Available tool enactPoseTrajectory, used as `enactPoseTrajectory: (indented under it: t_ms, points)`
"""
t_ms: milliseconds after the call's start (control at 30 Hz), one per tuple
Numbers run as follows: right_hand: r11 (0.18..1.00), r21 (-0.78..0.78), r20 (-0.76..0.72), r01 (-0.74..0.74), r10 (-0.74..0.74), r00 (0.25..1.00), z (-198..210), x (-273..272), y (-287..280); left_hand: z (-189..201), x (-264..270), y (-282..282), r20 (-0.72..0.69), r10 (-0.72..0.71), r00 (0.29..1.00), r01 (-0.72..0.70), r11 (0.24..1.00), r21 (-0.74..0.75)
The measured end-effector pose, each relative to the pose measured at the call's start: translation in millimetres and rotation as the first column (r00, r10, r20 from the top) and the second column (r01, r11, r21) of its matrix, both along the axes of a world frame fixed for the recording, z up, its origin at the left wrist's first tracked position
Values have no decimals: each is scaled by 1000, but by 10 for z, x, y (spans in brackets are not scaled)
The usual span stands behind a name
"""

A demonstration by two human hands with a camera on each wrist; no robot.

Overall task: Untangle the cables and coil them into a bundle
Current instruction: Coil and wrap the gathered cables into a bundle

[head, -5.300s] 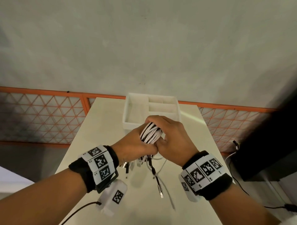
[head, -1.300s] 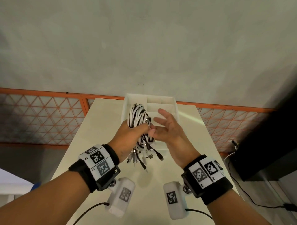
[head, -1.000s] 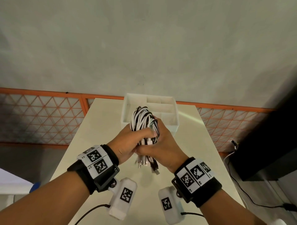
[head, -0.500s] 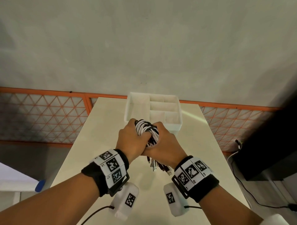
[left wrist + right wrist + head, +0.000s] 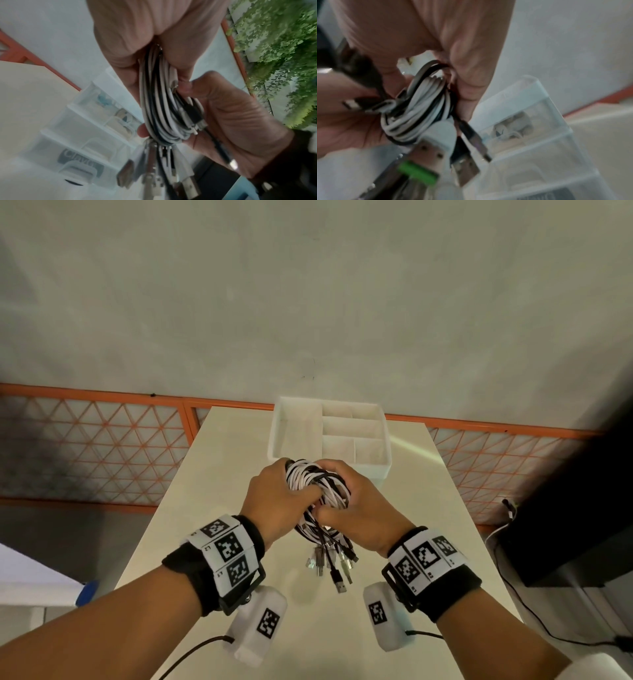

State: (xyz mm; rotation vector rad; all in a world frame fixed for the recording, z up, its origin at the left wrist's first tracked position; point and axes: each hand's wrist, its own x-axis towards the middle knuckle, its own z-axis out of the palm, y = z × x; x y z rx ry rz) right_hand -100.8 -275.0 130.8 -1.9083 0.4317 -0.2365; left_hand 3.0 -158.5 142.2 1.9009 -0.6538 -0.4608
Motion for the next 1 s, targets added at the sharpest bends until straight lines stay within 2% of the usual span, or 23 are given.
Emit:
enactPoseTrajectory:
  t_ms: [100, 267, 500, 633, 733, 800, 900, 1000]
  points:
    - [996, -82, -2, 19, -19, 1000, -13, 28, 39, 5, -17, -2, -23, -15, 1000, 15, 1000, 1]
    - [997, -72, 23, 32, -31, 999, -74, 24, -12, 21, 57, 19, -166, -33, 986, 31, 999, -14]
    - [987, -117, 32, 114, -111, 993, -166, 30, 57, -16, 81, 5, -209, -37, 977, 32, 999, -27]
    - [990, 140, 17, -6, 4, 1000, -191, 64, 115, -78, 106, -52, -253, 49, 966, -66, 996, -59]
    - [998, -26, 10, 62, -62, 998, -233, 128, 157, -97, 84, -82, -295, 77, 952, -100, 993, -63]
    - [991, -61, 32, 121, -119, 992, -250, 137, 170, -107, 75, -96, -312, 73, 947, -92, 995, -46]
    - [989, 113, 39, 98, -103, 994, -292, 108, 115, -72, 80, -79, -340, 53, 939, -60, 998, -11]
    - [949, 305, 53, 83, -104, 993, -298, 78, 47, -28, 111, -33, -432, -59, 900, 59, 998, -13]
